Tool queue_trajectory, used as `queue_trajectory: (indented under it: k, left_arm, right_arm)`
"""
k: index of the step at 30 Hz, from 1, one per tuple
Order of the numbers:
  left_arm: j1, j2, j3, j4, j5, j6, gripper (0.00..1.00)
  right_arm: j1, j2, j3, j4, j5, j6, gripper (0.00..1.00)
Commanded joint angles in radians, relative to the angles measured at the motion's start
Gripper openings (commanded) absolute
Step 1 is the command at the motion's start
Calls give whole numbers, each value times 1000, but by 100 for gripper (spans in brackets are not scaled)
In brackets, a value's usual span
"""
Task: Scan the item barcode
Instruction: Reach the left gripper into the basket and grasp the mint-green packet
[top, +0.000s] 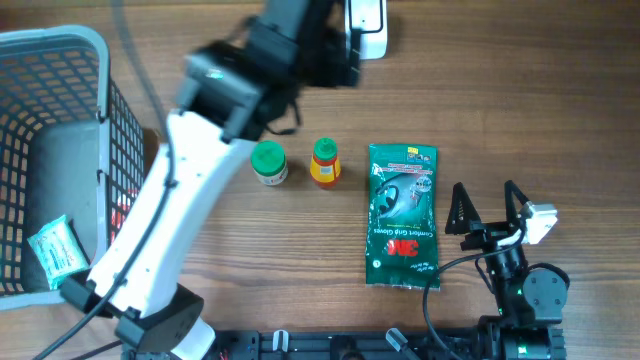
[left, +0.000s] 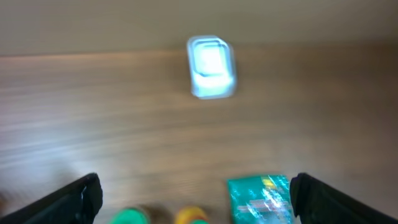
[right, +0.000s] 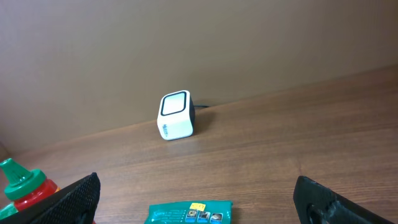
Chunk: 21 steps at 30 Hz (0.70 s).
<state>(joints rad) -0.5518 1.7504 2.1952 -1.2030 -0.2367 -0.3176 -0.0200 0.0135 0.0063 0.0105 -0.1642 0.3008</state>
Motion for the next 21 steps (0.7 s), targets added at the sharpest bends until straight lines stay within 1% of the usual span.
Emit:
queue_trajectory:
  k: [1,5,8,10,12,16,17,19,21]
  left_arm:
    - [172,-34,104,-114,-144,-152,100]
    - [412,-96,107,-215,-142,-389,100]
    - [630,-100,106,-367,-142,-569,100]
    - [749,-88,95,-476,-142,-634,100]
    - [839,-86,56,-481,-119,-599,99]
    - [984,-82,-44,-481,-123,-603,98]
    - [1031,-82,-96,-478,-124,-603,98]
    - [1084,-82,-180,-464,-129,-603,98]
    - [1135,-82,-330,-418,-181,-603,95]
  right_arm:
    - [8,-6,-1,3,-15,-3,100]
    - [8,-6,-1,3,-15,-3,100]
    - [8,-6,-1,3,-15,-3,100]
    - [8,-6,-1,3,-15,-3,100]
    - [8,-6,-1,3,-15,-3,100]
    - [8,-6,-1,3,-15,-3,100]
    - [8,-6,-1,3,-15,-3,100]
    - [8,-6,-1,3,-15,-3,100]
    - [8,-6,-1,3,-15,-3,100]
